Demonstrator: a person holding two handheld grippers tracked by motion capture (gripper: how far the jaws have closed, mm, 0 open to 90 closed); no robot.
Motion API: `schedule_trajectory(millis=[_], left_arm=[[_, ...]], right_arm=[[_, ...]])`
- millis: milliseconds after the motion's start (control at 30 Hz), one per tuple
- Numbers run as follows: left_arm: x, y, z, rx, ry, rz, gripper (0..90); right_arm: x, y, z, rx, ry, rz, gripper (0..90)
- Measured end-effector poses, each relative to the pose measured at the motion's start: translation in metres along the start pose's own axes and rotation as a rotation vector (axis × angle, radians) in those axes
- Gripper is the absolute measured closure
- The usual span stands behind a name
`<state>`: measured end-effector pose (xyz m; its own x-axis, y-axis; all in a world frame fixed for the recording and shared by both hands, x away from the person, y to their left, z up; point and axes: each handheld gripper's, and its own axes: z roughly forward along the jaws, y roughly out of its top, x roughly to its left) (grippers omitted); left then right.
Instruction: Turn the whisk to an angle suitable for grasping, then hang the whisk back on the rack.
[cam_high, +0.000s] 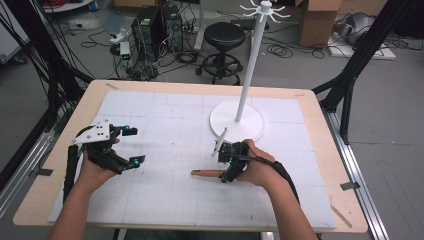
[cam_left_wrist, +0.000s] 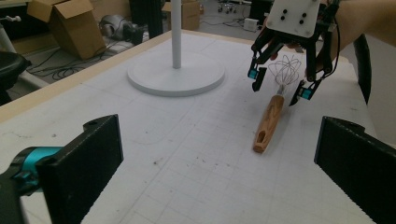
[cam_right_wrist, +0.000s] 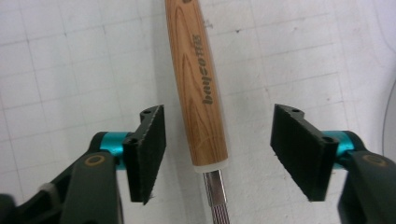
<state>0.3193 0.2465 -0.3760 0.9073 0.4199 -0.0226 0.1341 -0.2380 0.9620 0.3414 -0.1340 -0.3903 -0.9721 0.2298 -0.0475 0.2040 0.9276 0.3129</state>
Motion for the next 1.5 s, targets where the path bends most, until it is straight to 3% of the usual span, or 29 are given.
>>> schedule_trajectory(millis=[167,600,733,767,867,933,967,1067,1100,1233,1400,1500], left_arm=[[0.001,-0.002,-0.005,0.003,0.014,0.003,1.7],[0.001,-0.003,-0.007,0.007,0.018,0.001,1.7],[0.001,-0.003,-0.005,0.011,0.017,0.000,1.7],[0.001,-0.003,-0.005,0.012,0.016,0.003,1.7],[0.000,-0.002,-0.007,0.005,0.022,0.003,1.7],[-0.001,-0.001,-0.007,0.010,0.022,0.005,1.7],[-0.002,-0.001,-0.007,0.012,0.022,0.007,1.7],[-0.004,0.000,-0.008,0.020,0.024,0.014,1.7],[-0.005,0.000,-0.008,0.020,0.024,0.015,1.7],[-0.006,0.001,-0.008,0.017,0.024,0.019,1.7],[-0.003,0.002,-0.006,0.002,0.023,0.013,1.7],[0.000,0.003,-0.004,0.000,0.023,0.008,1.7]], right_arm=[[-0.001,0.000,0.002,-0.004,0.026,0.005,32.5],[-0.005,0.002,0.012,0.011,0.031,0.007,31.1],[-0.005,0.003,0.016,0.036,0.037,-0.001,34.9],[-0.002,0.004,0.017,0.061,0.042,0.023,38.0],[-0.003,0.006,0.023,0.059,0.065,-0.025,45.0],[0.000,0.007,0.024,0.080,0.057,-0.010,49.3],[-0.002,0.007,0.024,0.061,0.053,-0.039,54.5],[0.001,0.008,0.022,0.086,0.063,0.002,65.2],[0.000,0.008,0.022,0.073,0.061,-0.024,65.3],[0.003,0.009,0.022,0.077,0.039,-0.048,66.7],[0.007,0.008,0.020,0.087,0.015,-0.042,68.7],[0.005,0.006,0.018,0.065,0.014,-0.027,69.1]])
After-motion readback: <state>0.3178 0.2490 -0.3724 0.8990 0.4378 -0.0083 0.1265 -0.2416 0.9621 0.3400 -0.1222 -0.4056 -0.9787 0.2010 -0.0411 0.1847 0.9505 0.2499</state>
